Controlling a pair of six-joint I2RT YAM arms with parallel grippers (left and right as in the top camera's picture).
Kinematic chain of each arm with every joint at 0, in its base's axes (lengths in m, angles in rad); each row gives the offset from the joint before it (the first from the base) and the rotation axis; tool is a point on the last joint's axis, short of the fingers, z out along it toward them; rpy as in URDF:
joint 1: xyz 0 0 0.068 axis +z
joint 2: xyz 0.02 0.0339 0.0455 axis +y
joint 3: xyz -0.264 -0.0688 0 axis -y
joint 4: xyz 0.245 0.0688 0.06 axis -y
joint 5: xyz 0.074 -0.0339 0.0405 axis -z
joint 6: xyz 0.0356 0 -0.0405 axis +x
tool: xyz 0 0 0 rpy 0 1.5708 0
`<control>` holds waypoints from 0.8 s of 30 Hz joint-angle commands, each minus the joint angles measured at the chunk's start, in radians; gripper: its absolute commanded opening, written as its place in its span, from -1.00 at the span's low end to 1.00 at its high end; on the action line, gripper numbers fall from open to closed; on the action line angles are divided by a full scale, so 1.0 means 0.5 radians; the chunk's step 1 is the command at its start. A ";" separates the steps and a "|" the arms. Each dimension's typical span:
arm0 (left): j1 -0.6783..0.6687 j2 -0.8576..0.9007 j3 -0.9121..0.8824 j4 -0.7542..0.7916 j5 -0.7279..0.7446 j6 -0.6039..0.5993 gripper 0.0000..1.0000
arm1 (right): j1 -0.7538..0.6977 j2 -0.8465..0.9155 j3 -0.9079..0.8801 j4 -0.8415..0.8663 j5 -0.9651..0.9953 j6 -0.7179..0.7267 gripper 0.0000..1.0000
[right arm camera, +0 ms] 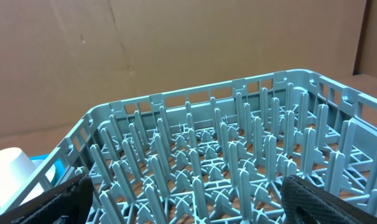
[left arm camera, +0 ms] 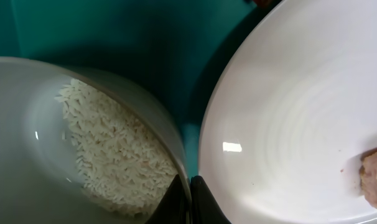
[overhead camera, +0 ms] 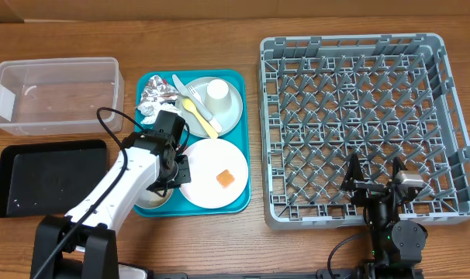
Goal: Sort waste into correct bins and load items into the dishwasher rack
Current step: 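Lower the left gripper and grasp the rim of the grey bowl, then lift the grey bowl with the left gripper over the black tray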
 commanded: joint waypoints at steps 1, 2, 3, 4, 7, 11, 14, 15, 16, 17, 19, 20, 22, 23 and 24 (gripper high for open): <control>0.000 0.019 0.068 -0.036 -0.029 -0.005 -0.92 | -0.006 -0.020 -0.021 0.013 0.018 -0.014 1.00; 0.000 0.019 0.082 -0.048 -0.029 -0.006 -0.92 | -0.006 -0.020 -0.021 0.013 0.018 -0.014 1.00; 0.000 0.019 0.098 -0.063 -0.029 -0.005 -0.92 | -0.006 -0.020 -0.021 0.013 0.018 -0.014 1.00; 0.000 0.018 0.114 -0.080 -0.027 -0.006 -0.92 | -0.006 -0.020 -0.021 0.013 0.018 -0.014 1.00; 0.000 0.014 0.204 -0.181 -0.021 -0.007 -0.92 | -0.006 -0.020 -0.021 0.013 0.018 -0.014 1.00; 0.000 0.005 0.388 -0.365 -0.021 -0.007 -0.92 | -0.006 -0.020 -0.021 0.013 0.018 -0.014 1.00; 0.000 -0.017 0.529 -0.478 -0.023 -0.006 -0.92 | -0.006 -0.020 -0.021 0.013 0.018 -0.014 1.00; 0.001 -0.026 0.575 -0.513 -0.022 -0.006 -0.92 | -0.006 -0.020 -0.021 0.013 0.018 -0.014 1.00; 0.001 -0.031 0.613 -0.542 -0.022 -0.006 -0.92 | -0.006 -0.020 -0.021 0.013 0.018 -0.014 1.00; 0.001 -0.040 0.656 -0.583 -0.021 -0.006 -0.92 | -0.006 -0.020 -0.021 0.013 0.018 -0.014 1.00; 0.002 -0.062 0.730 -0.654 -0.021 -0.006 -0.92 | -0.006 -0.020 -0.021 0.013 0.018 -0.014 1.00; 0.002 -0.089 0.771 -0.693 -0.021 -0.006 -0.92 | -0.006 -0.020 -0.021 0.013 0.018 -0.014 1.00; 0.008 -0.141 0.816 -0.726 -0.022 -0.006 -0.92 | -0.006 -0.020 -0.021 0.013 0.018 -0.014 1.00; 0.017 -0.182 0.835 -0.735 -0.021 -0.006 -0.92 | -0.006 -0.020 -0.021 0.013 0.018 -0.014 1.00; 0.031 -0.221 0.848 -0.737 -0.022 -0.006 -0.92 | -0.006 -0.020 -0.021 0.013 0.018 -0.014 1.00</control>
